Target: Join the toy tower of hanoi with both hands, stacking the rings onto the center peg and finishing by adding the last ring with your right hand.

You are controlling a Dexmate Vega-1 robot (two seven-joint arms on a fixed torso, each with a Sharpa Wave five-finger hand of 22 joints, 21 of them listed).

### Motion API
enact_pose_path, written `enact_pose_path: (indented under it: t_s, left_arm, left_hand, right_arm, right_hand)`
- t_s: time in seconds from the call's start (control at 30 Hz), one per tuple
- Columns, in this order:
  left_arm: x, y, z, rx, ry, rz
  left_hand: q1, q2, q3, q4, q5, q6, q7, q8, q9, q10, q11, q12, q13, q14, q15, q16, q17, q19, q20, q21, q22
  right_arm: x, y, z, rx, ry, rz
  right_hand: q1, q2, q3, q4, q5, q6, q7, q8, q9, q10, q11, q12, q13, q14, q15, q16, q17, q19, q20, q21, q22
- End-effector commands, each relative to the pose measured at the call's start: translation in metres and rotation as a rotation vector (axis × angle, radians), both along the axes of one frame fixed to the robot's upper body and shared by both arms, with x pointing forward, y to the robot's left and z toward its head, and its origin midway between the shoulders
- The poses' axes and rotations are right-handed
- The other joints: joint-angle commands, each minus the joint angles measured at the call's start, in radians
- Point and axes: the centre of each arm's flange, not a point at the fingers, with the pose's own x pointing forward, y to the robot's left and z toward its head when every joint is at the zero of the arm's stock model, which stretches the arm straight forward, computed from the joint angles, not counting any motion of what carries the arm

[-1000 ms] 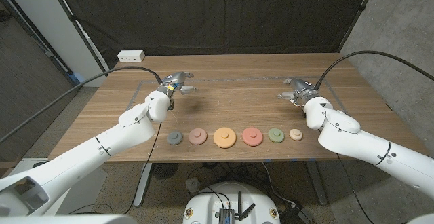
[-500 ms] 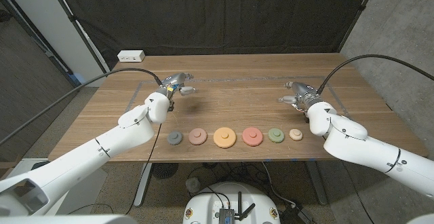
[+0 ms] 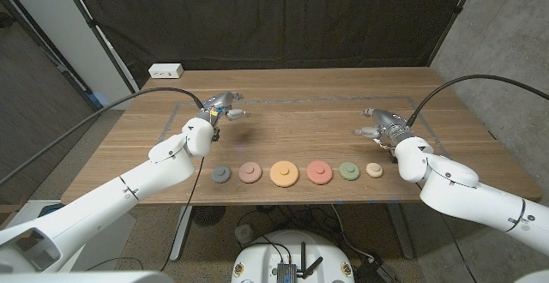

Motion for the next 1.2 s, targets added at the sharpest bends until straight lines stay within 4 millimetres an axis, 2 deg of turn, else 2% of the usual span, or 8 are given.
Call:
enact_pose_path:
  t_s: [0.03,0.57,0.73,1.2]
  left_arm:
    - [0.001,0.000,0.000,-0.012,-0.004,-0.002]
    - [-0.001,0.000,0.003,-0.012,-0.014,0.000]
    - [-0.001,-0.001,0.003,-0.012,-0.014,-0.003]
    - [0.001,-0.002,0.001,-0.026,-0.017,-0.019]
  left_hand:
    - [0.014,0.003,-0.005,-0.002,0.005,0.012,-0.002,0.008,0.002,0.003,0.002,0.006,0.005,-0.001,-0.096,0.007,0.001,0.001,-0.044,0.009,0.003]
    - [0.018,0.007,-0.012,0.000,0.006,0.010,-0.003,0.006,0.003,0.005,0.003,0.005,0.008,-0.003,-0.097,0.013,-0.006,-0.001,-0.044,0.018,0.002]
    - [0.019,0.008,-0.014,0.000,0.006,0.010,-0.002,0.005,0.003,0.007,0.002,0.005,0.009,-0.003,-0.097,0.016,-0.007,-0.002,-0.044,0.020,0.002]
    - [0.022,0.012,-0.019,0.000,0.007,0.013,-0.002,0.005,0.004,0.009,0.001,0.005,0.013,-0.003,-0.097,0.024,-0.011,-0.002,-0.043,0.028,0.002]
  right_arm:
    - [-0.015,0.001,-0.012,-0.028,0.002,0.030]
    - [-0.031,0.004,-0.022,-0.042,0.001,0.056]
    - [-0.038,0.004,-0.026,-0.046,0.001,0.060]
    - [-0.054,0.009,-0.033,-0.060,0.008,0.081]
  right_hand:
    - [0.017,-0.001,-0.005,0.000,0.007,0.005,0.004,0.004,0.001,-0.003,0.003,0.001,0.004,0.009,-0.134,0.005,-0.002,-0.002,-0.092,0.007,0.001]
    - [0.024,0.002,-0.009,-0.001,0.007,0.003,0.003,0.003,0.001,0.000,-0.001,0.000,0.006,0.006,-0.134,0.012,-0.011,-0.007,-0.091,0.018,-0.006]
    - [0.027,0.003,-0.011,0.000,0.007,-0.002,-0.005,0.001,0.002,0.002,-0.002,0.001,0.007,0.006,-0.134,0.016,-0.013,-0.009,-0.089,0.022,-0.009]
    - [0.032,0.006,-0.015,0.001,0.008,0.003,-0.001,0.003,0.003,0.012,0.000,0.003,0.009,0.002,-0.134,0.022,-0.024,-0.015,-0.087,0.033,-0.017]
